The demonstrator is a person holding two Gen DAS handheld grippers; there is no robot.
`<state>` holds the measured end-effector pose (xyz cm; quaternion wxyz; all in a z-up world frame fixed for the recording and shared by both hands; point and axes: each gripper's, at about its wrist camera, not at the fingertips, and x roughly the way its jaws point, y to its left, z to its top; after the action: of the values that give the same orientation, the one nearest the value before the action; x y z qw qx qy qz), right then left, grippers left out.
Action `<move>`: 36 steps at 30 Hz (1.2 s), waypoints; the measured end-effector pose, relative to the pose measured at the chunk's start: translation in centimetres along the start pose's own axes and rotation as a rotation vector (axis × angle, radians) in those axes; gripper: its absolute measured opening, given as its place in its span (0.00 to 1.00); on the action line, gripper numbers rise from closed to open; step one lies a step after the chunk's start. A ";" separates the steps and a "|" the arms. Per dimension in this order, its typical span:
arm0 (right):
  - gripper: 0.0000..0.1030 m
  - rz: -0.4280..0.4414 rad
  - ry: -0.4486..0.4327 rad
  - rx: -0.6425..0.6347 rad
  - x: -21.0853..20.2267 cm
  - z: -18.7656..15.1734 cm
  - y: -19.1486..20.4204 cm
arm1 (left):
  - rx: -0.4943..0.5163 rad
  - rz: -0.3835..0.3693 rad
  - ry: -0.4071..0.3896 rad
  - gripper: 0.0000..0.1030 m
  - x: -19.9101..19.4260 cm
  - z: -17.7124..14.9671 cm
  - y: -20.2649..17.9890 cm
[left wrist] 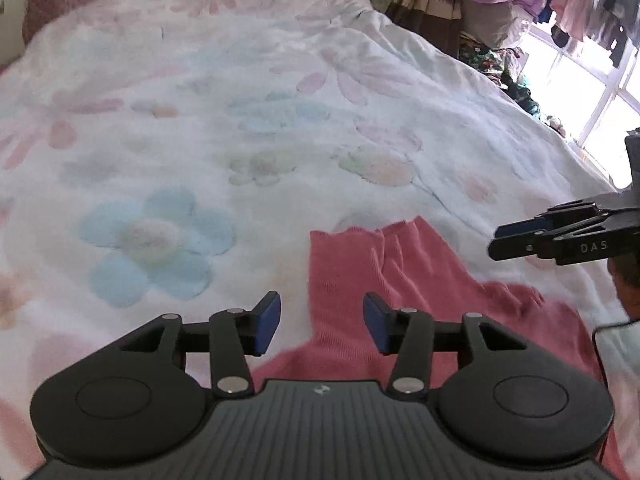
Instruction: Fold small clothes
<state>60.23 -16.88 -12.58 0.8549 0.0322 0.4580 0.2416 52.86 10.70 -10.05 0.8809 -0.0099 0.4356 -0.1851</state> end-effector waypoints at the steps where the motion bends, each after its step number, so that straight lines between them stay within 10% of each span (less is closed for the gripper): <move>1: 0.31 0.003 -0.003 0.015 0.8 0.5 -0.5 | -0.022 -0.001 -0.001 0.55 1.3 0.4 0.2; 9: 0.29 0.030 0.037 0.092 7.1 3.0 -3.0 | -0.143 -0.021 0.035 0.52 7.9 2.2 2.2; 13: 0.00 0.065 0.043 0.124 8.4 2.9 -3.6 | -0.143 -0.068 0.039 0.05 8.4 2.4 1.5; 26: 0.00 0.143 -0.037 -0.204 -5.4 -0.1 2.6 | 0.184 -0.079 -0.102 0.03 -6.2 -1.1 -4.2; 36: 0.00 0.099 0.106 -0.451 -7.5 -12.1 7.3 | 0.330 -0.015 0.107 0.06 -5.9 -11.7 -7.9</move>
<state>44.25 -15.78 -11.82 0.8023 -0.1499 0.4345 0.3807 38.04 7.05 -11.40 0.8446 0.1412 0.4455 -0.2610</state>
